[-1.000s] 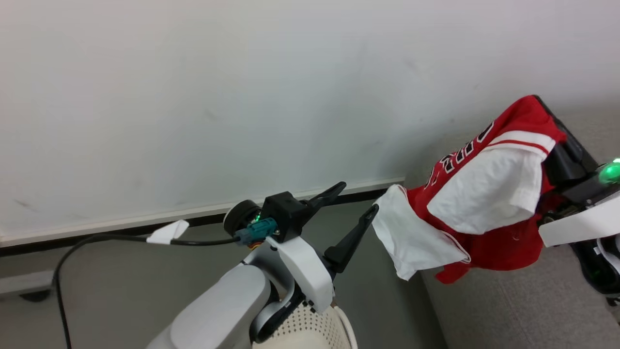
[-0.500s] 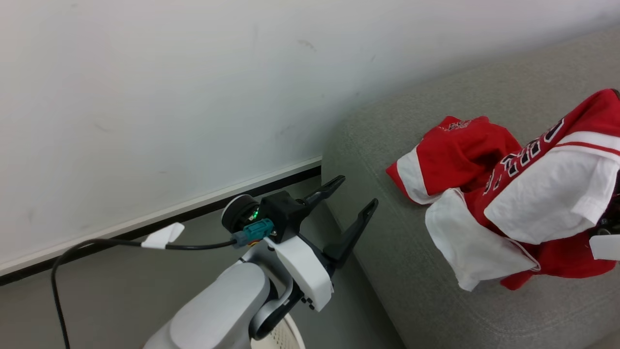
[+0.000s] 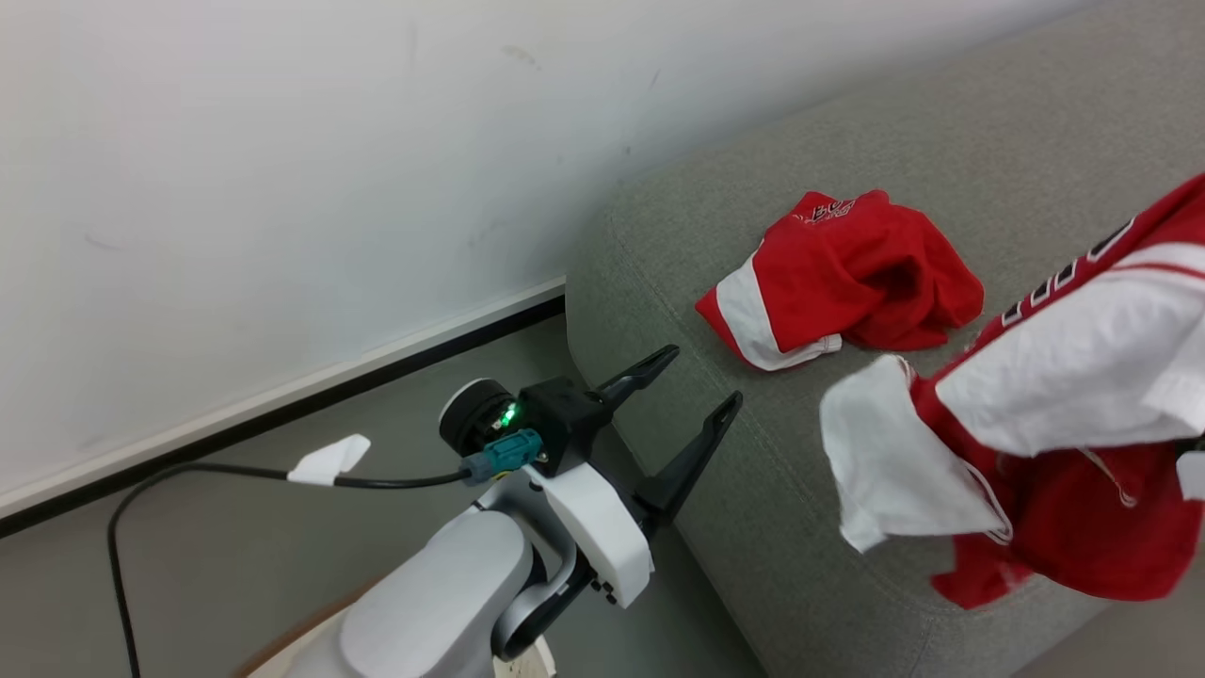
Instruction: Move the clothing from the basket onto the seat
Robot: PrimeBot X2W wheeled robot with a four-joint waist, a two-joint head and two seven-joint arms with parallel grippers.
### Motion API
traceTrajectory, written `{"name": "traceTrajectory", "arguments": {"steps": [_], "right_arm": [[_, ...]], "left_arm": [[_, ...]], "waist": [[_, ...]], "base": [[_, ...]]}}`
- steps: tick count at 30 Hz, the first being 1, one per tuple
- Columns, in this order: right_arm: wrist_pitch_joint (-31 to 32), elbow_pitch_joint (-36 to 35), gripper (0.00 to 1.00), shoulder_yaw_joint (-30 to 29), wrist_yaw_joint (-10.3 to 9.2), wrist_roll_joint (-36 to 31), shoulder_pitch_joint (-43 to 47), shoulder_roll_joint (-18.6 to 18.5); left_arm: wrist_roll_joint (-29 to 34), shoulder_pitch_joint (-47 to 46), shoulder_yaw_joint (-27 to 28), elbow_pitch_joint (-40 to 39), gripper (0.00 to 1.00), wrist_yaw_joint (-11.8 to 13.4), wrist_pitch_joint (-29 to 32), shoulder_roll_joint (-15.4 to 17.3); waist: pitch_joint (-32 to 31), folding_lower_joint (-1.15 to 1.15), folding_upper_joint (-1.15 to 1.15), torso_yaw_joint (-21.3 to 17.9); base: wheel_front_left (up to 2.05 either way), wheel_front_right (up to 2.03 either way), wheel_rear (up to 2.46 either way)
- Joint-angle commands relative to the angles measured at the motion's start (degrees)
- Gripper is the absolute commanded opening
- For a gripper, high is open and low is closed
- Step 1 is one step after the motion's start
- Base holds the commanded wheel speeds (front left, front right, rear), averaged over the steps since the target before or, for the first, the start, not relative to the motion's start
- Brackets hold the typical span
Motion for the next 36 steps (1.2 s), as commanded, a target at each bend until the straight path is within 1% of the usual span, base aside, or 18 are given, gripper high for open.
{"name": "traceTrajectory", "arguments": {"steps": [1, 8, 13, 19, 24, 26, 28, 32, 33, 35, 36], "right_arm": [[-0.2, 0.6, 0.0, 0.2, -0.13, 0.5, -2.0, -0.8], [-0.2, 6.1, 0.0, 1.5, -0.13, 3.8, -11.5, -3.6], [-0.2, 11.8, 0.0, -0.2, -0.13, 4.9, -18.7, -4.8], [-0.1, 23.2, 0.0, 0.2, -0.13, 4.0, -25.4, -7.4], [-0.1, 34.1, 0.0, 0.0, -0.13, 3.0, -29.7, -7.9], [-0.1, 38.1, 0.0, 1.1, -0.13, 2.1, -31.1, -8.0], [-0.1, 42.5, 0.0, 2.6, -0.13, 1.7, -32.2, -7.3], [1.5, 51.0, 0.0, 7.4, -0.13, 0.8, -35.0, -6.5], [2.4, 53.0, 0.0, 8.2, -0.13, 1.3, -35.6, -6.0], [6.8, 57.1, 0.0, 10.6, -0.13, 1.5, -36.1, -5.7], [8.3, 57.8, 0.0, 12.0, -0.13, 1.3, -36.9, -5.9]], "left_arm": [[0.3, -0.4, 0.0, 0.0, 1.0, 0.1, -0.1, 0.2], [1.0, -2.7, -0.1, -0.1, 1.0, 0.1, 0.8, 0.4], [1.6, -4.9, -0.3, -0.5, 1.0, -0.2, 1.9, 1.1], [2.5, -8.1, -0.9, -1.5, 1.0, -0.2, 3.9, 1.0], [3.5, -10.9, -1.3, -2.3, 1.0, -0.4, 5.3, 1.4], [3.8, -12.0, -1.5, -2.7, 1.0, -0.5, 5.8, 1.4], [4.1, -12.7, -1.5, -2.8, 1.0, -0.4, 6.0, 1.6], [4.0, -13.6, -1.4, -2.8, 1.0, -0.2, 5.7, 1.1], [4.0, -13.8, -1.4, -2.8, 1.0, -0.2, 5.5, 1.0], [3.8, -13.8, -1.4, -2.5, 1.0, -0.1, 5.2, 1.0], [3.7, -13.8, -1.3, -2.3, 1.0, 0.0, 5.0, 0.9]], "waist": [[0.7, 0.0, 0.0, 0.1], [5.1, 0.0, 0.0, 3.5], [9.1, 0.0, 0.0, 6.3], [16.0, 0.0, 0.0, 9.8], [21.7, 0.0, 0.0, 12.5], [23.8, 0.0, 0.0, 13.5], [25.4, 0.0, 0.0, 14.4], [27.5, 0.0, 0.0, 15.7], [27.8, 0.0, 0.0, 16.0], [28.2, 0.0, 0.0, 16.5], [28.3, 0.0, 0.0, 16.7]], "base": [[0.0, 0.0, 0.0], [0.0, 0.0, 0.0], [0.0, 0.0, 0.0], [0.0, 0.0, 0.0], [0.0, 0.0, 0.0], [0.0, 0.0, 0.0], [0.0, 0.0, 0.0], [0.0, 0.0, 0.0], [0.0, 0.0, 0.0], [0.0, 0.0, 0.0], [0.0, 0.0, 0.0]]}}
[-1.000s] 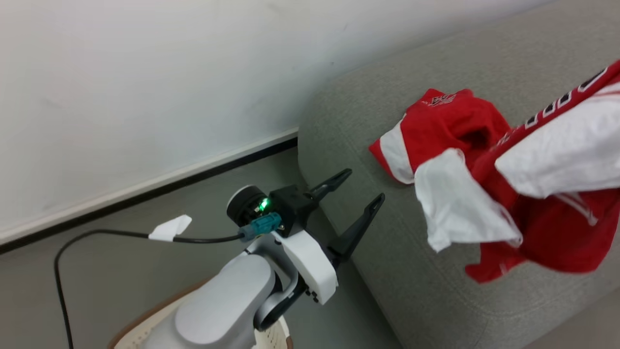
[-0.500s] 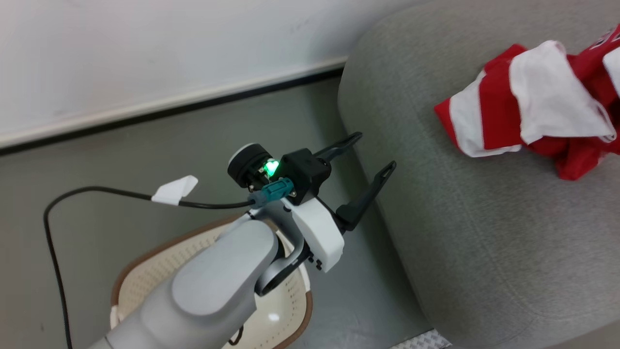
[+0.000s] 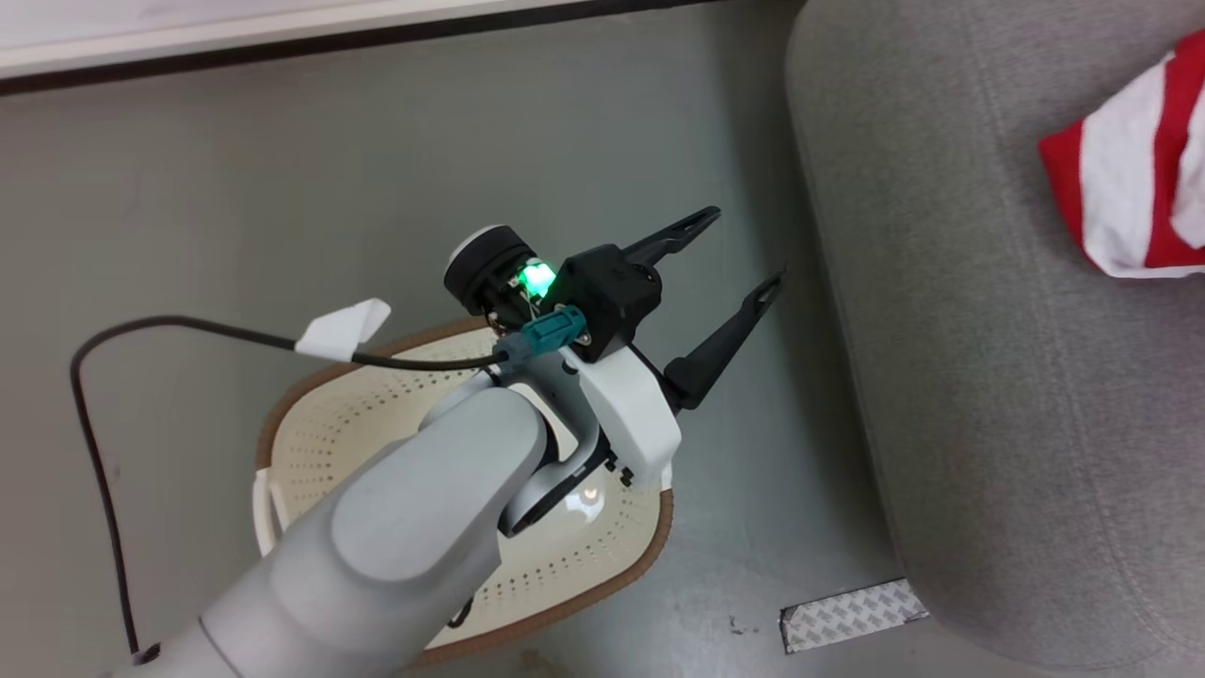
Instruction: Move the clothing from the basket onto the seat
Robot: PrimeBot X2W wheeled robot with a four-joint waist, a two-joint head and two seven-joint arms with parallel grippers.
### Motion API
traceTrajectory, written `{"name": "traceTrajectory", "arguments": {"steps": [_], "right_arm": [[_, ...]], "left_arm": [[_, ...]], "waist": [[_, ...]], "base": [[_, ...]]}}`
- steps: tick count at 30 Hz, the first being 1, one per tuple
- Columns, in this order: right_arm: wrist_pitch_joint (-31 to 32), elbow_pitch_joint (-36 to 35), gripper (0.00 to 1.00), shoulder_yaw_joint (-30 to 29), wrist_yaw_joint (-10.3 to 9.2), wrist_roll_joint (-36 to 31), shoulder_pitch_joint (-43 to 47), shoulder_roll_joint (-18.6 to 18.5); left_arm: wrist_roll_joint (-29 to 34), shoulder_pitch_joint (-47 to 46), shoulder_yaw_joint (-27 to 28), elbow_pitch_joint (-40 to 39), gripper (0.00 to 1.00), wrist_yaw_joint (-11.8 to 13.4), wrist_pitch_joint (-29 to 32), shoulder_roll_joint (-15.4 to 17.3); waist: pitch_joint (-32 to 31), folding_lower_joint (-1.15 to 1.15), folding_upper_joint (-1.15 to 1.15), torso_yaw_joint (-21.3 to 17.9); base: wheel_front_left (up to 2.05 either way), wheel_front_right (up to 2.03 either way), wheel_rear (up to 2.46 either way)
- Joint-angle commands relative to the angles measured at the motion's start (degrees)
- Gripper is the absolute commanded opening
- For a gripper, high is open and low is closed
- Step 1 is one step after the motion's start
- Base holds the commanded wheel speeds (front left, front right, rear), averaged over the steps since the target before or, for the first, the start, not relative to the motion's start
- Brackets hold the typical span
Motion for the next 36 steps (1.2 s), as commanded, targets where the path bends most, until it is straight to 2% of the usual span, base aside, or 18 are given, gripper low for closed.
{"name": "traceTrajectory", "arguments": {"steps": [1, 5, 6, 7, 8, 9, 10, 12, 16, 21, 25, 32, 36], "right_arm": [[2.2, 1.6, 0.0, 0.9, -0.14, 0.8, -1.3, -0.3], [10.1, 3.9, 0.0, 5.2, -0.13, 2.3, -2.2, -1.2], [11.7, 3.8, 0.15, 6.3, -0.13, 2.6, -2.4, -1.4], [11.7, 3.8, 0.15, 6.3, -0.13, 2.6, -2.4, -1.4], [13.2, 3.9, 0.35, 7.0, -0.13, 3.3, -2.6, -1.6], [14.4, 3.5, 0.51, 8.0, -0.13, 3.8, -2.7, -1.9], [15.5, 3.0, 0.73, 8.9, -0.13, 4.4, -2.8, -2.1], [16.3, 2.4, 1.0, 10.3, -0.13, 4.9, -3.1, -3.0], [17.8, 1.6, 1.0, 13.1, -0.13, 6.6, -3.0, -3.3], [25.4, 0.6, 1.0, 15.8, -0.13, 11.3, -1.1, -4.0], [29.1, -3.2, 1.0, 19.0, -0.13, 12.2, -1.1, -6.5], [25.1, -12.0, 1.0, 22.7, -0.13, 12.2, 0.4, -10.5], [19.2, -17.1, 1.0, 23.8, -0.13, 10.9, 2.1, -12.4]], "left_arm": [[-0.2, -0.6, 0.3, 0.3, 1.0, 0.3, -0.8, 0.1], [-0.8, 0.1, 0.3, 1.3, 1.0, 0.3, -1.7, -0.1], [-0.9, 0.4, 0.3, 1.6, 1.0, 0.3, -1.9, -0.1], [-0.9, 0.4, 0.3, 1.6, 1.0, 0.3, -1.9, -0.1], [-1.1, 0.6, 0.4, 1.9, 1.0, 0.3, -2.1, -0.1], [-1.3, 0.7, 0.4, 2.1, 1.0, 0.3, -2.2, -0.1], [-1.4, 0.8, 0.4, 2.3, 1.0, 0.3, -2.5, -0.2], [-1.8, 1.1, 0.5, 2.8, 1.0, 0.4, -2.8, -0.2], [-2.2, 2.1, 0.6, 4.0, 1.0, 0.4, -3.7, -0.2], [-3.6, 4.5, 1.0, 5.2, 1.0, 0.6, -5.3, 0.1], [-5.3, 7.1, 1.6, 5.8, 1.0, 0.9, -6.3, 0.5], [-7.5, 12.3, 2.9, 5.9, 1.0, 2.2, -7.8, 1.3], [-8.8, 15.0, 4.3, 5.2, 1.0, 3.5, -8.5, 2.0]], "waist": [[0.8, -0.02, 0.0, 1.0], [-0.1, -0.02, 0.0, 1.3], [-0.4, -0.02, 0.0, 1.2], [-0.4, -0.02, 0.0, 1.2], [-0.9, -0.02, 0.0, 1.1], [-1.3, -0.02, 0.0, 1.0], [-1.8, -0.02, 0.0, 0.9], [-2.8, -0.02, 0.0, 0.5], [-5.7, -0.02, 0.0, -0.5], [-10.6, -0.02, 0.0, -2.0], [-14.9, -0.02, 0.0, -3.3], [-21.8, -0.02, 0.0, -3.5], [-25.6, -0.02, 0.0, -2.2]], "base": [[0.0, 0.0, 0.0], [0.0, 0.0, 0.0], [0.0, 0.0, 0.0], [0.0, 0.0, 0.0], [0.0, 0.0, 0.0], [0.0, 0.0, 0.0], [0.0, 0.0, 0.0], [0.0, 0.0, 0.0], [0.0, 0.0, 0.0], [0.0, 0.0, 0.0], [0.0, 0.0, 0.0], [0.0, 0.0, 0.0], [0.0, 0.0, 0.0]]}}
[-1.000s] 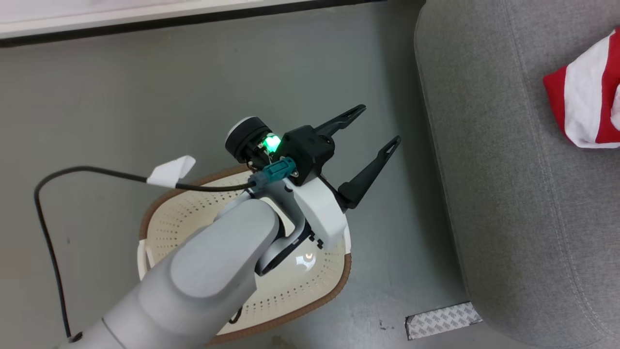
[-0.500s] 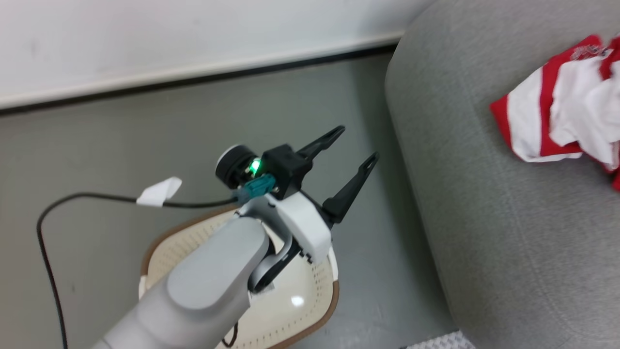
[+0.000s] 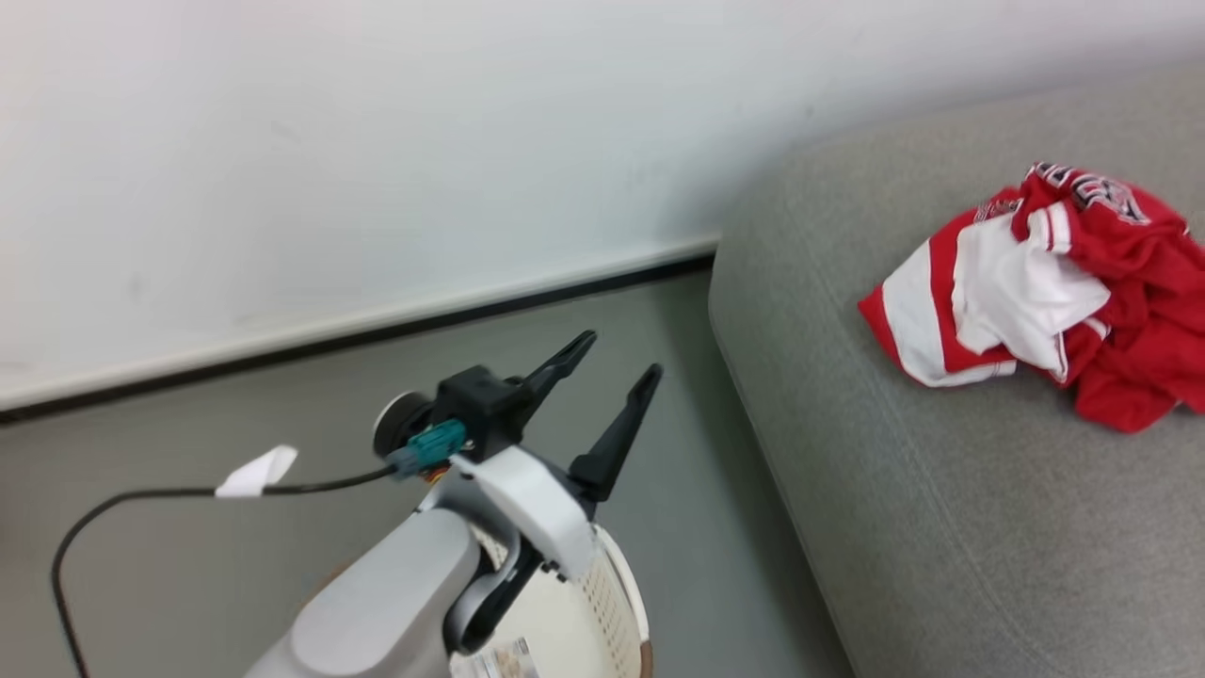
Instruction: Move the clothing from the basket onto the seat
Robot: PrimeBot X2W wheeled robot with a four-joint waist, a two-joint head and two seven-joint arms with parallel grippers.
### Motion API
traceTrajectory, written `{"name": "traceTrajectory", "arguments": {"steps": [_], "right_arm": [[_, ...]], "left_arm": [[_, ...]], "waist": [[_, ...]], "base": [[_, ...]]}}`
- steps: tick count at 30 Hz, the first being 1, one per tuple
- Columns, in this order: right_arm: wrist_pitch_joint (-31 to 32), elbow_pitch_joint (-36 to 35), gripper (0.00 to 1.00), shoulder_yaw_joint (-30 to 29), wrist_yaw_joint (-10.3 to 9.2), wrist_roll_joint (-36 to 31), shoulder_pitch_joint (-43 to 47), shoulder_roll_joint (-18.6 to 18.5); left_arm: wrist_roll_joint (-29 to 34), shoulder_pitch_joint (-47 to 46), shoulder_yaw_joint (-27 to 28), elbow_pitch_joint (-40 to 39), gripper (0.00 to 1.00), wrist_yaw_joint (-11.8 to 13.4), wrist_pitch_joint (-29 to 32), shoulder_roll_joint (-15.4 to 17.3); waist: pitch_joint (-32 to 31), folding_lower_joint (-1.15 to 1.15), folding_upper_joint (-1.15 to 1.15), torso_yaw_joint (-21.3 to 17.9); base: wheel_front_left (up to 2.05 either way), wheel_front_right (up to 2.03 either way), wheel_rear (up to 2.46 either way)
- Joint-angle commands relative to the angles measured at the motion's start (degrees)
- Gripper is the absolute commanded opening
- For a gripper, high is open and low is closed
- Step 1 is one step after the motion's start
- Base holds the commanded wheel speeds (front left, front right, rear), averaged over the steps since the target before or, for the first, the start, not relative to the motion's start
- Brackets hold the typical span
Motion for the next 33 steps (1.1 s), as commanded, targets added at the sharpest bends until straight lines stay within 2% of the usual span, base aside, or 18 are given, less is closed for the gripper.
{"name": "traceTrajectory", "arguments": {"steps": [1, 6, 12, 14, 19, 23, 27, 33], "right_arm": [[-1.3, -0.9, 1.0, 0.1, -0.13, -0.3, 1.4, -0.2], [-8.6, -4.4, 1.0, -0.7, -0.13, -0.9, 4.7, -0.1], [-17.1, -8.4, 1.0, -2.4, -0.13, -2.8, 11.8, 2.4], [-20.1, -9.2, 1.0, -3.8, -0.13, -4.1, 14.3, 3.4], [-24.9, -9.6, 1.0, -9.3, -0.13, -7.4, 21.0, 7.5], [-26.4, -10.5, 1.0, -14.5, -0.13, -10.7, 26.7, 11.2], [-26.9, -11.5, 1.0, -20.2, -0.13, -14.1, 32.7, 15.9], [-27.2, -14.0, 1.0, -26.8, -0.13, -20.1, 40.5, 22.9]], "left_arm": [[-0.9, 1.4, 0.4, -0.2, 1.0, 0.4, -0.5, 0.9], [-2.0, 5.5, 2.5, -1.1, 1.0, 2.3, -0.9, 2.8], [-2.8, 11.0, 5.8, -2.7, 1.0, 6.1, -1.2, 6.1], [-3.6, 13.2, 7.0, -3.4, 1.0, 6.6, -1.3, 7.2], [-5.8, 18.0, 12.1, -6.0, 1.0, 8.7, -1.4, 9.0], [-4.8, 21.6, 16.9, -8.7, 1.0, 9.7, -1.3, 9.6], [-2.8, 25.4, 21.2, -10.5, 1.0, 11.0, -1.3, 9.3], [-0.9, 31.7, 27.2, -11.2, 1.0, 11.5, -1.3, 7.3]], "waist": [[-2.9, 0.02, 0.0, 1.2], [-7.2, 0.02, 0.0, 3.5], [-10.1, 0.02, 0.0, 6.6], [-10.8, 0.02, 0.0, 7.5], [-12.1, 0.02, 0.0, 9.9], [-12.6, 0.02, 0.0, 11.7], [-13.0, 0.02, 0.0, 13.1], [-13.4, 0.02, 0.0, 14.5]], "base": [[0.0, 0.0, 0.0], [0.0, 0.0, 0.0], [0.0, 0.0, 0.0], [0.0, 0.0, 0.0], [0.0, 0.0, 0.0], [0.0, 0.0, 0.0], [0.0, 0.0, 0.0], [0.0, 0.0, 0.0]]}}
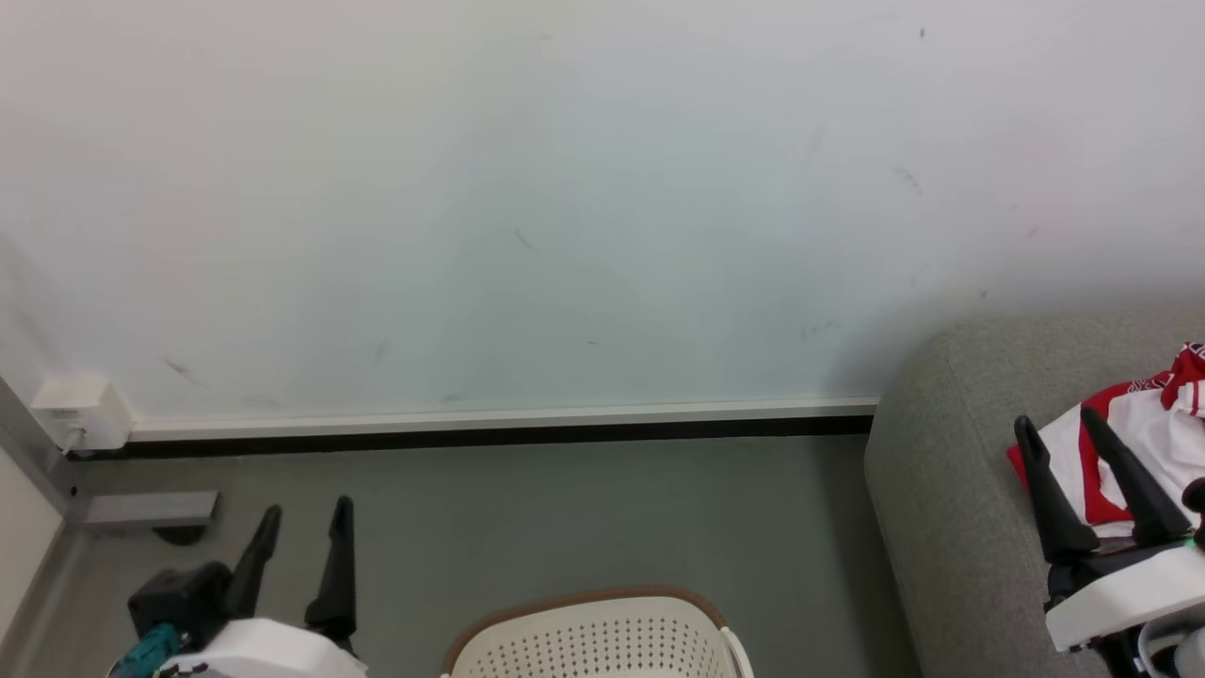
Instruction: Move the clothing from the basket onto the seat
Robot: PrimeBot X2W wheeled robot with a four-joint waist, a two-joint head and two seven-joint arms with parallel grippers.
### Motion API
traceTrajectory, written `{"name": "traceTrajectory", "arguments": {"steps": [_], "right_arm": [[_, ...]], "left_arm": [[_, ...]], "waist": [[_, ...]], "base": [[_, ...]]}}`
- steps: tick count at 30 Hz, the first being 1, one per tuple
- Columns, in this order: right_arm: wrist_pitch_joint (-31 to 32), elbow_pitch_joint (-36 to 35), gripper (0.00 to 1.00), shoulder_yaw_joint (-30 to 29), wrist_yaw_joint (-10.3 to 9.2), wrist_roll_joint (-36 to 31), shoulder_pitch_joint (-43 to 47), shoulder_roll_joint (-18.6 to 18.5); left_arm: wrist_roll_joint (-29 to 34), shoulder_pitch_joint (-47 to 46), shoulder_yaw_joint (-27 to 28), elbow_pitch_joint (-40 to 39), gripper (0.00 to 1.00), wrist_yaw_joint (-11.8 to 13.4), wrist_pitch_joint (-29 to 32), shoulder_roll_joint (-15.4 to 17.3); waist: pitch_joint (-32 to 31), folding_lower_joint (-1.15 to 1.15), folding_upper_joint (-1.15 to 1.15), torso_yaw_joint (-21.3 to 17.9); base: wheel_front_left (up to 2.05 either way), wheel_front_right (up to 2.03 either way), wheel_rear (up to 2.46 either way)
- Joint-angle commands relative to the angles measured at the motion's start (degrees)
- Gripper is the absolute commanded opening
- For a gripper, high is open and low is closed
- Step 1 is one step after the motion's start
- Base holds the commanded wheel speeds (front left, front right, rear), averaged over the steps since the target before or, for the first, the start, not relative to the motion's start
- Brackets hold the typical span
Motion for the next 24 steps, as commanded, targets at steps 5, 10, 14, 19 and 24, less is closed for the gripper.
{"name": "traceTrajectory", "arguments": {"steps": [5, 10, 14, 19, 24], "right_arm": [[-0.2, -3.8, 1.0, -6.1, -0.13, -6.4, 7.1, 5.1], [-0.2, -7.5, 1.0, -10.3, -0.13, -10.3, 12.5, 10.0], [-0.2, -9.2, 1.0, -11.6, -0.13, -13.1, 15.4, 12.8], [-0.2, -10.1, 1.0, -12.4, -0.13, -15.3, 17.0, 14.0], [-0.2, -10.5, 1.0, -13.3, -0.13, -16.8, 17.8, 14.9]], "left_arm": [[3.8, 4.6, 4.9, 0.9, 1.0, -0.8, 0.0, -2.3], [7.8, 7.1, 9.5, 1.4, 1.0, -1.8, 0.0, -5.2], [11.1, 8.6, 12.5, 1.6, 1.0, -2.8, 0.0, -7.3], [14.0, 9.9, 15.3, 2.0, 1.0, -4.3, 0.0, -9.5], [16.9, 11.0, 18.1, 1.8, 1.0, -5.9, 0.0, -11.9]], "waist": [[0.3, 0.01, 0.0, 1.0], [0.6, 0.01, 0.0, 1.5], [0.7, 0.01, 0.0, 1.7], [0.5, 0.01, 0.0, 1.7], [0.2, 0.01, 0.0, 1.6]], "base": [[0.0, 0.0, 0.0], [0.0, 0.0, 0.0], [0.0, 0.0, 0.0], [0.0, 0.0, 0.0], [0.0, 0.0, 0.0]]}}
